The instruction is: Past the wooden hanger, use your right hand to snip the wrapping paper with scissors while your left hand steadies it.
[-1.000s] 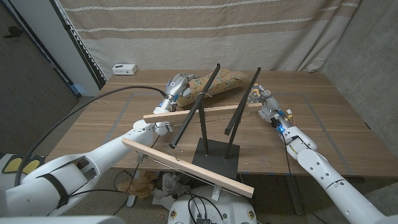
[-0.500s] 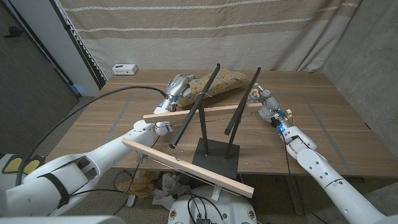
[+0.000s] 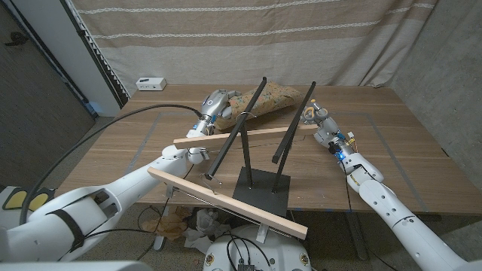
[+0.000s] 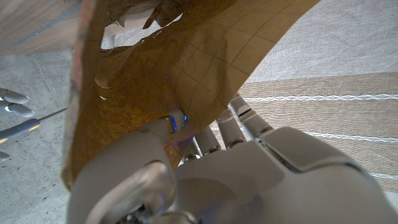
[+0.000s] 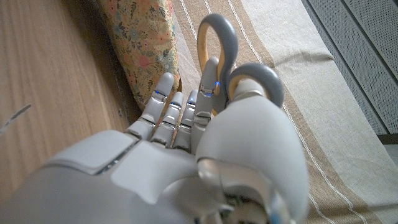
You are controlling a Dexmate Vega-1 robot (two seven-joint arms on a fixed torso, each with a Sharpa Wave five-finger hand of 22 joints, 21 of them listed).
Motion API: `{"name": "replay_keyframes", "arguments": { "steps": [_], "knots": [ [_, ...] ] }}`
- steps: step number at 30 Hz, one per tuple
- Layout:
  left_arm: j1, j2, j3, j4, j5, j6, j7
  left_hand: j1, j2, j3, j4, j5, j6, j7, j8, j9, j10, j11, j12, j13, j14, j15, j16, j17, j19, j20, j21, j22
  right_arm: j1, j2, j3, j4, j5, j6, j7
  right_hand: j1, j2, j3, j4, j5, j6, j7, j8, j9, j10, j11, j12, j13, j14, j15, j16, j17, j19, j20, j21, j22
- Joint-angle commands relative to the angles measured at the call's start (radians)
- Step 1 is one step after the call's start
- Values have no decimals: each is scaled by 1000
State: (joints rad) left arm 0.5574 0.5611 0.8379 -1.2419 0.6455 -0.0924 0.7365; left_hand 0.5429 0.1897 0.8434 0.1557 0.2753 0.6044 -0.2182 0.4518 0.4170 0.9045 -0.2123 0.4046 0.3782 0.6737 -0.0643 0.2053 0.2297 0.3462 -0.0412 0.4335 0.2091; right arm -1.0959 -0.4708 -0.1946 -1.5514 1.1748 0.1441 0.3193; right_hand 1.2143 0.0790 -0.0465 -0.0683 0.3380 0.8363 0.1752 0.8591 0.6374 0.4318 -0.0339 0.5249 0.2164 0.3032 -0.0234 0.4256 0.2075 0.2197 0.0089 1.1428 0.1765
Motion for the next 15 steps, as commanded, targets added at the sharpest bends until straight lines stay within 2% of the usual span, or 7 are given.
{"name": "replay_keyframes", "arguments": {
  "steps": [1,4,9,15],
  "knots": [
    [8,2,-2,-10,-2,9,-3,9,-1,-1,-6,3,7,-1,9,2,10,-3,1,4,12,-168,-4,5,-7,-61,10,2,16,6,-4,30,-3,7,40,134,89,119,-93,-11,-243,-222,164,435,5,-14,-8,2,-6,1,-11,0,-4,-9,0,1],
    [8,3,-2,-12,-2,10,-6,9,-1,-1,-7,4,7,-1,10,2,10,-3,1,4,12,-168,-4,5,-7,-61,10,2,21,8,-5,39,-2,9,56,162,91,143,-97,-23,-254,-225,188,475,8,-14,-12,2,-9,4,-22,0,-10,-8,-1,1],
    [10,4,-1,-14,-1,12,-7,10,-1,-1,-7,4,7,-1,10,2,10,-3,1,4,13,-168,-4,5,-8,-60,10,2,21,6,-3,40,6,-4,56,191,102,174,-96,-41,-256,-234,192,479,17,-12,-14,2,1,4,-25,1,-14,-7,4,3],
    [16,8,-4,-20,-1,13,-4,10,-1,0,-7,4,8,-1,10,1,10,-3,1,4,12,-168,-4,5,-8,-60,11,2,21,0,-7,39,7,-21,55,192,112,212,-73,-65,-301,-242,205,523,50,-3,-9,2,23,-6,-25,6,1,-11,15,2]
  ]
}}
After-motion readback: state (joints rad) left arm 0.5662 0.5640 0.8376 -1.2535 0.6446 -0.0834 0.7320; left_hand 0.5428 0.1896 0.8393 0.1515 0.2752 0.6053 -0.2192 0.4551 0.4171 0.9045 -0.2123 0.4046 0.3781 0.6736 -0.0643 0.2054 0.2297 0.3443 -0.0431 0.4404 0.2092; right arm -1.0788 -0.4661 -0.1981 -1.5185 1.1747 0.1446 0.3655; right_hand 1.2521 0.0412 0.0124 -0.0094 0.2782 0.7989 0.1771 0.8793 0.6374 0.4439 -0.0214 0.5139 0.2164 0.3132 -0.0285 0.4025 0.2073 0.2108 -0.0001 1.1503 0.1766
